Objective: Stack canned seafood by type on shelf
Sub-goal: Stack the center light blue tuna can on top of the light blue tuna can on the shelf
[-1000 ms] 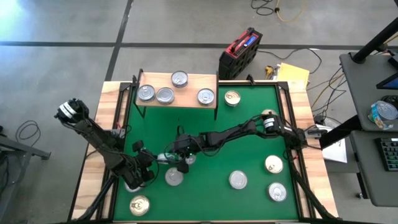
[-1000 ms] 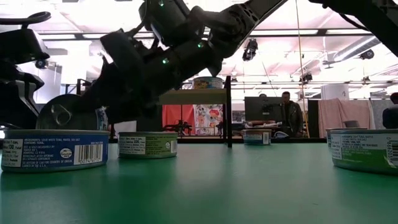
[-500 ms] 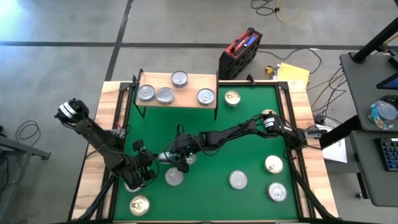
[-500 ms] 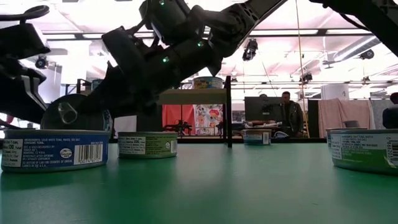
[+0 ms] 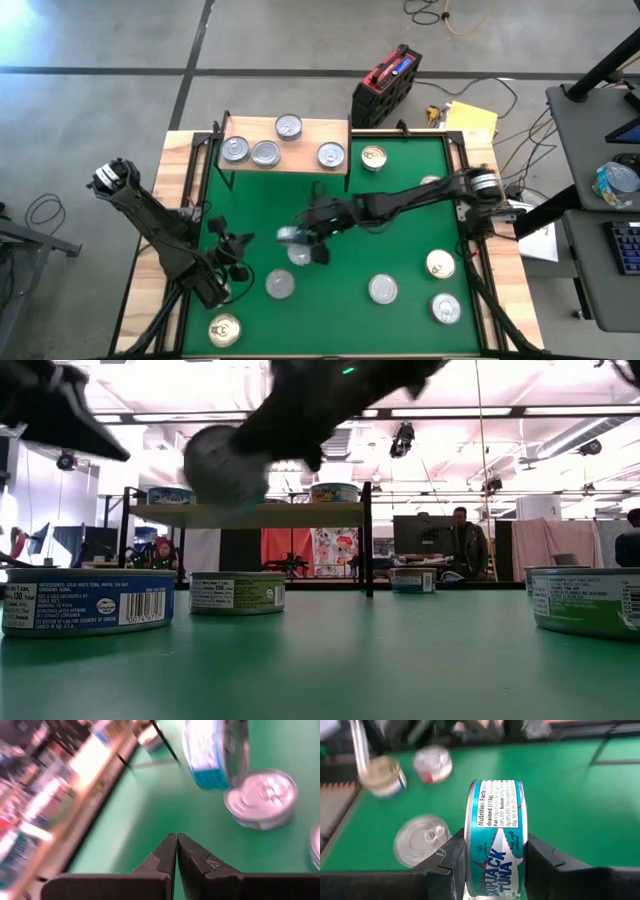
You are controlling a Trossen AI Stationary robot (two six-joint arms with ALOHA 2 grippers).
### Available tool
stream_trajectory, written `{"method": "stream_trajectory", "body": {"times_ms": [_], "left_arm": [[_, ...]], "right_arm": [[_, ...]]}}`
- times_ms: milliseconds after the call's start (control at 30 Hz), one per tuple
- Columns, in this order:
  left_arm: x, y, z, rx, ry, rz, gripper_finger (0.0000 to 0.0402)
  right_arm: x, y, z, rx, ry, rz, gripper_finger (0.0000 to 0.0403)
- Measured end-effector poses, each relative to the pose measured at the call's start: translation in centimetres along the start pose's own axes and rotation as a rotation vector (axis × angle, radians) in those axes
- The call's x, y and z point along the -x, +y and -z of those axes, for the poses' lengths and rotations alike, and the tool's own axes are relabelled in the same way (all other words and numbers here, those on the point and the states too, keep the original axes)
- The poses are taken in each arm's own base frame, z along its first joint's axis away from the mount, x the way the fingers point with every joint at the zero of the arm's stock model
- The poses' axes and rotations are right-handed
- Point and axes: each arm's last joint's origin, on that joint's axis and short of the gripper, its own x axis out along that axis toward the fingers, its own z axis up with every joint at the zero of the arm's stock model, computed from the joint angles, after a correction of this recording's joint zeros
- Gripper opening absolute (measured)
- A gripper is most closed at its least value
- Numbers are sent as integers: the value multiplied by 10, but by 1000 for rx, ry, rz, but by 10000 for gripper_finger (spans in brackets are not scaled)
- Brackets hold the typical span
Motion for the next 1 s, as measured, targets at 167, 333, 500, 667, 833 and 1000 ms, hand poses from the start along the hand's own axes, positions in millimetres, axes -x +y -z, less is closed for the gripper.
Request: {"method": "stream_trajectory", "body": {"times_ms": [167,333,500,667,833,1000], "left_arm": [[7,1,-20,-100,-122,-55,0],[8,0,-43,-204,-126,-42,0],[-10,-4,-64,-339,-19,163,0],[-35,4,-75,-448,-65,334,0],[-48,28,-85,-365,-374,570,0],[-48,50,-74,-253,-445,379,0]], "right_arm": [[44,-6,18,-109,-257,-16,131],[59,-8,46,-172,-408,-21,131],[63,-14,52,-226,-482,-19,131],[63,-13,54,-260,-474,-38,131],[62,-13,65,-308,-433,-71,131],[63,-14,79,-424,-422,-104,131]]}}
